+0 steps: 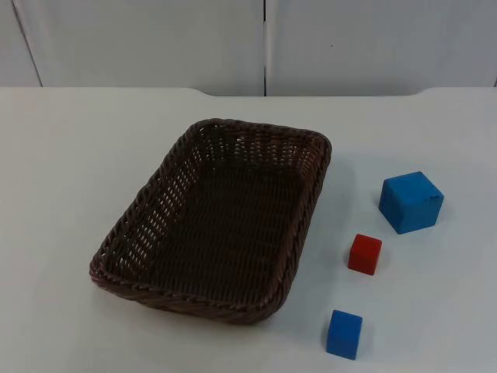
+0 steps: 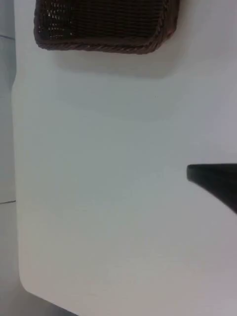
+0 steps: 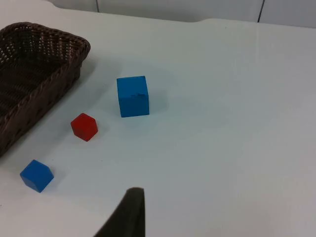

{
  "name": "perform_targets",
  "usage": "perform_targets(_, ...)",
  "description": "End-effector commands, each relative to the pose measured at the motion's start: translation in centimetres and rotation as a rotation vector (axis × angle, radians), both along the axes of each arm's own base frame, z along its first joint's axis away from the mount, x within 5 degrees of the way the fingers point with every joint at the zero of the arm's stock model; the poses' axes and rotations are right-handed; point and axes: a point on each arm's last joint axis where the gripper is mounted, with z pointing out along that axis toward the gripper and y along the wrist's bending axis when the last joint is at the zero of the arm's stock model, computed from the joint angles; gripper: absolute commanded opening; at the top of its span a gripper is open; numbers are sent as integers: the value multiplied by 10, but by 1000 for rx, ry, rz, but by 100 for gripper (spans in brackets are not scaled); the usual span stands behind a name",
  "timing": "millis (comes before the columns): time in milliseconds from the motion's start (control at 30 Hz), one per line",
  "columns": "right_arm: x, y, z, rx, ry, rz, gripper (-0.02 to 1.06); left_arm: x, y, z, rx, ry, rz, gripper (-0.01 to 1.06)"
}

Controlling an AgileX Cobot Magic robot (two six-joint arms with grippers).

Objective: Pick up the basket with the left hand and place the largest block into the basket with the right hand.

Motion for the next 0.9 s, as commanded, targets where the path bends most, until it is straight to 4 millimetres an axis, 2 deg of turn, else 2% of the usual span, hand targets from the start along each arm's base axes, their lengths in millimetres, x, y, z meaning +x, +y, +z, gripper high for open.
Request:
perform_targets(0,0,0,-1,2,-2,-6,105,0,-2,-1,-22,-4,-8,105)
perform_targets(400,0,0,-1,2,-2,-6,105,15,-10,18,-128,15,-64,105)
perform_targets(733,0,0,-1,2,-2,-6,105,30,-15,21,-196,57,-95,105)
perform_targets(867,0,0,-1,2,-2,-6,105,44,-16,24,-196,67,-111,105)
